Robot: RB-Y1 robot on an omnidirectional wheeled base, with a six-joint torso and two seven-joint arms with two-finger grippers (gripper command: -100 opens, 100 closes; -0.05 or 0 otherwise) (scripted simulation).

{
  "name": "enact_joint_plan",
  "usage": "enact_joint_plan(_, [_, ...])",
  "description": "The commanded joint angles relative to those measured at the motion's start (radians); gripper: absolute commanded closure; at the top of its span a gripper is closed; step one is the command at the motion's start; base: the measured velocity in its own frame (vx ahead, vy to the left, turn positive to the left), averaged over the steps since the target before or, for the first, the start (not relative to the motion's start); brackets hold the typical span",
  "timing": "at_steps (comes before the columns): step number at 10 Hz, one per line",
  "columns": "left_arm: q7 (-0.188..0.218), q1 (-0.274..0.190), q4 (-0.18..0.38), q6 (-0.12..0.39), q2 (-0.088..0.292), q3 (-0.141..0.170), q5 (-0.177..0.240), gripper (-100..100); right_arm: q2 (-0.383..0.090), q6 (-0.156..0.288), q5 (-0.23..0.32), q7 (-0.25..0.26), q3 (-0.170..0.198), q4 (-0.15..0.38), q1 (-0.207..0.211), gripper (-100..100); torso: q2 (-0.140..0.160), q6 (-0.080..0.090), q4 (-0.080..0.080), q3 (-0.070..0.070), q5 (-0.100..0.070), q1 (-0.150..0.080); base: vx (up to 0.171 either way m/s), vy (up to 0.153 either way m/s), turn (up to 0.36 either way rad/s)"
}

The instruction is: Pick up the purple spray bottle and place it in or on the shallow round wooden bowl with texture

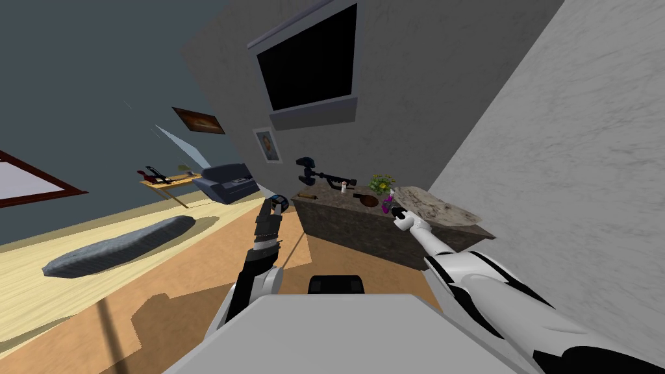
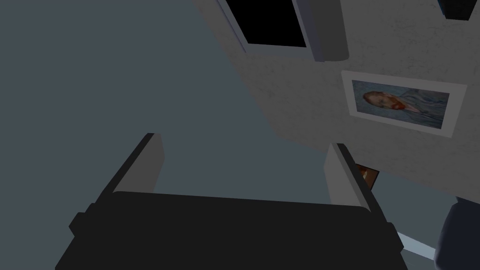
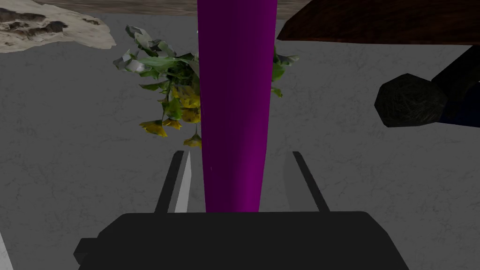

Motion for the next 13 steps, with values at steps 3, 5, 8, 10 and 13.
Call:
enact_joint_plan(3, [0.0, 0.0, 0.0, 0.0, 0.0, 0.0, 0.0, 0, 0.0, 0.0, 0.0, 0.0, 0.0, 0.0, 0.0, 100, 0.0, 0.0, 0.0, 0.0, 0.0, 0.0, 0.0, 0.0, 0.0])
enact_joint_plan(5, [0.0, 0.0, 0.0, 0.0, 0.0, 0.0, 0.0, 0, 0.0, 0.0, 0.0, 0.0, 0.0, 0.0, 0.0, 0, 0.0, 0.0, 0.0, 0.0, 0.0, 0.0, 0.0, 0.0, 0.0])
enact_joint_plan(8, [0.0, 0.0, 0.0, 0.0, 0.0, 0.0, 0.0, 0, -0.008, -0.004, -0.017, -0.015, -0.046, -0.085, 0.109, 100, -0.005, -0.002, -0.001, -0.003, 0.0, 0.003, 0.067, 0.03, 0.093])
enact_joint_plan(10, [0.0, 0.0, 0.0, 0.0, 0.0, 0.0, 0.0, 0, -0.011, -0.009, -0.03, -0.025, -0.1, -0.154, 0.168, 100, -0.006, -0.002, -0.003, -0.004, -0.003, 0.0, 0.078, 0.018, 0.12])
enact_joint_plan(13, [0.0, 0.0, 0.0, 0.0, 0.0, 0.0, 0.0, 0, -0.011, -0.009, -0.03, -0.025, -0.1, -0.175, 0.23, 100, -0.002, 0.001, -0.007, -0.005, -0.008, -0.003, 0.013, 0.001, 0.006])
